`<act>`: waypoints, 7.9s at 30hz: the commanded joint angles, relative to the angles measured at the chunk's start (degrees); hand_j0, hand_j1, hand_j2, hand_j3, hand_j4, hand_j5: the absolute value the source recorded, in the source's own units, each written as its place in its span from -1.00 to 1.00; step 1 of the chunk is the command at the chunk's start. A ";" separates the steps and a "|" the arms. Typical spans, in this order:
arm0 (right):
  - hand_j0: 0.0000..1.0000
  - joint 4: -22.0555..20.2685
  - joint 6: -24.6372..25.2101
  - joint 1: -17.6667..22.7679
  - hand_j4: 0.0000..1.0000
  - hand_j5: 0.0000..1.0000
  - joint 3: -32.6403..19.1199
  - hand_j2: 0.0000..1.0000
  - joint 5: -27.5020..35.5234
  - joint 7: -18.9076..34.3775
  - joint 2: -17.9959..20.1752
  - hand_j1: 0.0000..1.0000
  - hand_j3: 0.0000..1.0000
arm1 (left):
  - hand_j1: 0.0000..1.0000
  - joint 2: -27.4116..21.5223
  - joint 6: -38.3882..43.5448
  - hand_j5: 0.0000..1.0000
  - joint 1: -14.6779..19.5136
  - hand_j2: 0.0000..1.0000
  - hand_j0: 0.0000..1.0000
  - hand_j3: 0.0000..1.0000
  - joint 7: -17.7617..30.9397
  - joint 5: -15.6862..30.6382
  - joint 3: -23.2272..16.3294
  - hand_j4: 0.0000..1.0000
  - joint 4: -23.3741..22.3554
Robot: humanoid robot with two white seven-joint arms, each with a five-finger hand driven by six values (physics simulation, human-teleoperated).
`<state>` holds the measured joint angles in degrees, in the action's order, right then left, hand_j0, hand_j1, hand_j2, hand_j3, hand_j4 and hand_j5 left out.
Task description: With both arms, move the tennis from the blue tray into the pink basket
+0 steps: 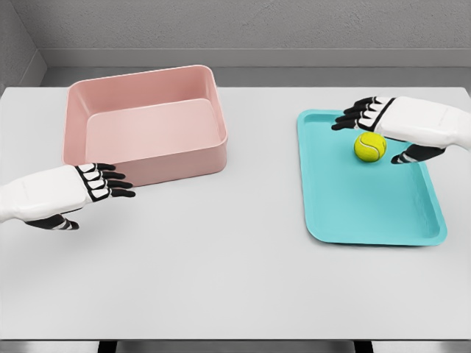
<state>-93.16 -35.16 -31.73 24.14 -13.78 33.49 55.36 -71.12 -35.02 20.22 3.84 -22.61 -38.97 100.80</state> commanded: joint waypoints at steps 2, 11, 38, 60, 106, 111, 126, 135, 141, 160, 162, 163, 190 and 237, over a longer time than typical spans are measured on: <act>1.00 -0.09 0.16 -0.18 1.00 1.00 0.11 1.00 0.15 -0.01 0.10 1.00 1.00 | 1.00 0.01 0.02 1.00 0.00 1.00 1.00 1.00 0.12 0.37 0.04 1.00 0.01; 1.00 11.15 0.16 -2.46 1.00 1.00 -0.32 1.00 0.24 1.51 -3.24 1.00 1.00 | 1.00 0.28 0.02 1.00 0.00 1.00 1.00 1.00 1.00 0.37 -0.05 1.00 0.01; 1.00 21.62 0.16 -2.55 1.00 1.00 0.38 1.00 0.07 1.51 -12.38 1.00 1.00 | 1.00 2.74 0.02 1.00 0.53 1.00 1.00 1.00 3.72 0.20 -1.37 1.00 -0.34; 1.00 30.40 0.16 -2.55 1.00 1.00 1.43 1.00 -0.02 1.51 -15.11 1.00 1.00 | 1.00 3.53 0.02 1.00 0.53 1.00 1.00 1.00 4.07 0.20 -1.81 1.00 -0.34; 1.00 43.68 0.16 -7.03 1.00 1.00 1.34 1.00 -0.37 1.51 -18.97 1.00 1.00 | 1.00 3.62 0.02 1.00 0.70 1.00 1.00 1.00 4.60 0.11 -1.90 1.00 -0.34; 1.00 44.47 0.16 -7.12 1.00 1.00 1.34 1.00 -0.46 1.51 -18.97 1.00 1.00 | 1.00 3.62 0.02 1.00 0.70 1.00 1.00 1.00 4.60 0.11 -1.90 1.00 -0.34; 0.62 44.47 0.16 -7.65 0.62 0.62 1.34 0.62 -0.37 1.51 -18.89 0.62 0.62 | 1.00 3.70 0.02 1.00 0.61 1.00 1.00 1.00 4.60 0.11 -1.90 1.00 -0.34; 0.53 44.47 0.16 -7.65 0.53 0.53 1.34 0.53 -0.37 1.51 -18.97 0.53 0.53 | 1.00 3.70 0.02 1.00 0.70 1.00 1.00 1.00 4.60 0.11 -1.90 1.00 -0.34; 0.34 44.56 0.16 -7.65 0.34 0.34 1.34 0.34 -0.28 1.51 -18.89 0.34 0.34 | 1.00 3.70 0.02 1.00 0.70 1.00 1.00 1.00 4.60 0.20 -1.90 1.00 -0.34; 0.19 45.08 0.16 -7.73 0.19 0.19 0.47 0.19 0.51 1.51 -19.68 0.19 0.19 | 1.00 3.70 0.02 1.00 0.70 1.00 1.00 1.00 4.60 0.11 -1.90 1.00 -0.34; 0.19 45.08 0.16 -7.73 0.19 0.19 -0.24 0.19 1.91 1.51 -19.85 0.19 0.19 | 1.00 3.70 0.02 1.00 0.70 1.00 1.00 1.00 4.60 0.11 -1.90 1.00 -0.34; 0.19 45.08 0.16 -7.65 0.19 0.19 -0.24 0.19 3.14 1.51 -19.85 0.19 0.19 | 1.00 3.70 0.02 1.00 0.70 1.00 1.00 1.00 4.60 0.11 -1.90 1.00 -0.34; -0.02 31.12 0.16 -5.80 -0.02 -0.02 -0.33 -0.02 11.84 1.51 -19.06 -0.02 -0.02 | 1.00 3.70 0.02 1.00 0.70 1.00 1.00 1.00 4.60 0.11 -1.90 1.00 -0.34; 1.00 20.21 0.16 2.64 1.00 1.00 -13.42 1.00 14.30 1.51 -15.81 1.00 1.00 | 1.00 22.33 0.02 1.00 13.36 1.00 1.00 1.00 14.35 0.28 -9.72 1.00 0.01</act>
<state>-73.21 -35.16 -29.09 10.47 0.08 35.03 39.39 -50.88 -35.08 33.75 17.91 -22.71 -48.58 100.84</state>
